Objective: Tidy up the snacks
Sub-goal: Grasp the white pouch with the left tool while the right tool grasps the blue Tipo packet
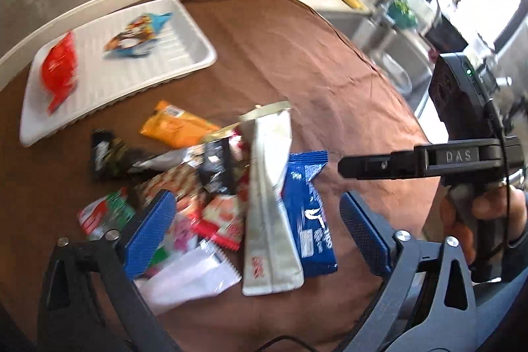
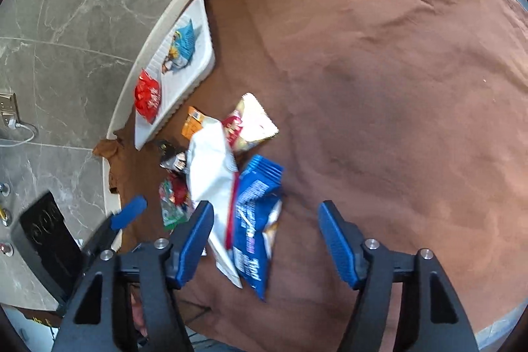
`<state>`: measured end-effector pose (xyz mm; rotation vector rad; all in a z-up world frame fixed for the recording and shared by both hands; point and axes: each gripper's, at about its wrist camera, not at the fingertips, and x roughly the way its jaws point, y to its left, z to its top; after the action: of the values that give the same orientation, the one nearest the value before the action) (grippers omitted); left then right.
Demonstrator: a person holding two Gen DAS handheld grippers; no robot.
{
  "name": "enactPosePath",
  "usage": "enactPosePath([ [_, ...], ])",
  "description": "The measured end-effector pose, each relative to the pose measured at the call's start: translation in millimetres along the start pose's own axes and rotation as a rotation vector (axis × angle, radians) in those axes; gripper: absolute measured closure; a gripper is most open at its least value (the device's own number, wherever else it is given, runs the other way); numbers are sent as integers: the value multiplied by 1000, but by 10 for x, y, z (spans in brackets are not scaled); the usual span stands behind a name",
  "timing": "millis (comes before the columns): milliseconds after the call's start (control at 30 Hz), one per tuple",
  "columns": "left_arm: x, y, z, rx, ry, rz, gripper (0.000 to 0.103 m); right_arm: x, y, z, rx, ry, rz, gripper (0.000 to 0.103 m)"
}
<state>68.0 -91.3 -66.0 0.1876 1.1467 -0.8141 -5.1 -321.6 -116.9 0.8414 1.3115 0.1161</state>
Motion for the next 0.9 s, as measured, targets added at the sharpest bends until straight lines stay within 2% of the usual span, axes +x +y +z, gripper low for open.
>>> enactPosePath([
  [33, 52, -35, 20, 5, 12, -1, 16, 8, -30, 0, 3, 11, 2, 37],
  [67, 105, -61, 44, 8, 25, -10, 27, 18, -56, 1, 4, 20, 4, 38],
  [100, 150, -74, 56, 5, 38, -21, 33, 25, -84, 8, 1, 30, 5, 38],
  [167, 248, -98, 71, -6, 66, -39, 39, 37, -134, 28, -1, 47, 11, 38],
  [300, 417, -29, 59, -63, 107, -60, 64, 75, -212, 89, -7, 83, 17, 38],
  [400, 495, 52, 73, -82, 122, -57, 73, 106, -254, 110, -5, 106, 24, 38],
  [533, 524, 70, 72, -86, 128, -52, 80, 122, -226, 123, -35, 121, 22, 38],
  [667, 523, 14, 83, -61, 136, -46, 80, 110, -193, 120, -46, 124, 12, 40],
  [900, 585, 20, 88, -47, 165, -34, 80, 122, -101, 44, -60, 160, 4, 49],
])
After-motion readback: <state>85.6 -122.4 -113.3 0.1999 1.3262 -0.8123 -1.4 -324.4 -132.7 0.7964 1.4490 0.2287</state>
